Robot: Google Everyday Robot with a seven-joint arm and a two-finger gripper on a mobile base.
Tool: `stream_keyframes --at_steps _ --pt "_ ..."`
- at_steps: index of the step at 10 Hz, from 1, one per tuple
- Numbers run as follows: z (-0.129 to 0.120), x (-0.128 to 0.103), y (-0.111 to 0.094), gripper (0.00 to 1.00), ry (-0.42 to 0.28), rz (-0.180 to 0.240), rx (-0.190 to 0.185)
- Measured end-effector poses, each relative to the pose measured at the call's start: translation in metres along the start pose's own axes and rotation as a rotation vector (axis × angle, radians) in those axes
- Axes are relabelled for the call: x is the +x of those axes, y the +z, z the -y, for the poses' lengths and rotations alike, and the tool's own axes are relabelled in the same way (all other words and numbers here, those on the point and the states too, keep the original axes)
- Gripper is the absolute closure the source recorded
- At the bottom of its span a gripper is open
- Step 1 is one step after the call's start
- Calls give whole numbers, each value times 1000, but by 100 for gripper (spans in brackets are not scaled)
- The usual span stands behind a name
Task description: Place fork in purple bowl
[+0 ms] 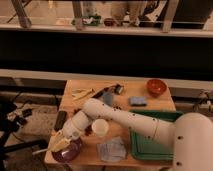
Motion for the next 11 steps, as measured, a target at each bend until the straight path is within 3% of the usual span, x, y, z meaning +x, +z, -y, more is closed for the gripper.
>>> stream_keyframes --at_steps 2,8,11 --pt "0 0 -1 80 1 1 2" --pt "0 0 0 22 0 0 1" --pt "0 0 0 20 0 0 1"
